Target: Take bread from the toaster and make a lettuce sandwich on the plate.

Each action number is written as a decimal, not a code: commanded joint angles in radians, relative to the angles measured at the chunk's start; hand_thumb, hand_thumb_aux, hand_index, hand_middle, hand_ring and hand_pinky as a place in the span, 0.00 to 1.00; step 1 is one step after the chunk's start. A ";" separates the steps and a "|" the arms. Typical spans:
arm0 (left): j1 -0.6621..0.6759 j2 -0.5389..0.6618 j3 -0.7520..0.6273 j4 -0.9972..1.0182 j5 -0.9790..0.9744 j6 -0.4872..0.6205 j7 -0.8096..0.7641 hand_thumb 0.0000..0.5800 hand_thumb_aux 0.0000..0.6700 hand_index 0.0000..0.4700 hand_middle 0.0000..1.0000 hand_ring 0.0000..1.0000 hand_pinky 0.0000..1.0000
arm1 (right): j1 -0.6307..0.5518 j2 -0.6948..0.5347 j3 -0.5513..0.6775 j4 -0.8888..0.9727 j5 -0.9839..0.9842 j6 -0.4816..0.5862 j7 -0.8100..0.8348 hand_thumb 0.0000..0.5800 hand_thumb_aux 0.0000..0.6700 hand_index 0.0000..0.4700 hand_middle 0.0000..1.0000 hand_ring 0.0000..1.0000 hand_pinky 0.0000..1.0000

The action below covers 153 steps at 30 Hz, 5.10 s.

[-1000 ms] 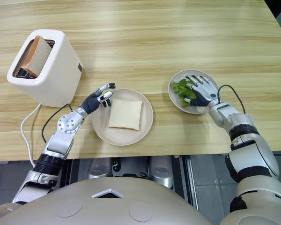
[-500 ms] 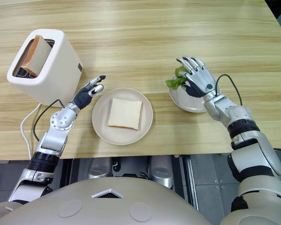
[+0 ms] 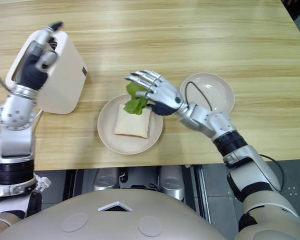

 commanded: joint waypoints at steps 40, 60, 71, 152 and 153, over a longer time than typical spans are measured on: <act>0.029 0.140 -0.074 0.408 0.456 0.194 0.272 0.00 0.00 0.00 0.00 0.00 0.00 | 0.010 0.062 -0.069 0.085 0.117 -0.099 0.145 0.00 0.00 0.00 0.00 0.00 0.00; 0.030 0.126 -0.092 0.389 0.445 0.203 0.277 0.00 0.00 0.00 0.00 0.00 0.00 | -0.047 0.118 0.175 0.245 -0.221 0.030 0.033 0.00 0.00 0.00 0.00 0.00 0.00; 0.019 0.112 -0.115 0.426 0.444 0.190 0.287 0.00 0.00 0.00 0.00 0.00 0.00 | -0.094 0.153 0.249 0.301 -0.237 0.050 -0.030 0.50 0.29 0.29 0.00 0.00 0.00; -0.018 0.094 -0.158 0.551 0.407 0.136 0.297 0.00 0.00 0.00 0.00 0.00 0.00 | -0.034 0.186 0.254 0.294 -0.073 -0.060 0.121 0.86 0.63 0.61 0.00 0.00 0.00; -0.017 0.093 -0.158 0.551 0.406 0.135 0.298 0.00 0.00 0.00 0.00 0.00 0.00 | -0.036 0.188 0.254 0.301 -0.073 -0.060 0.122 0.87 0.64 0.62 0.00 0.00 0.00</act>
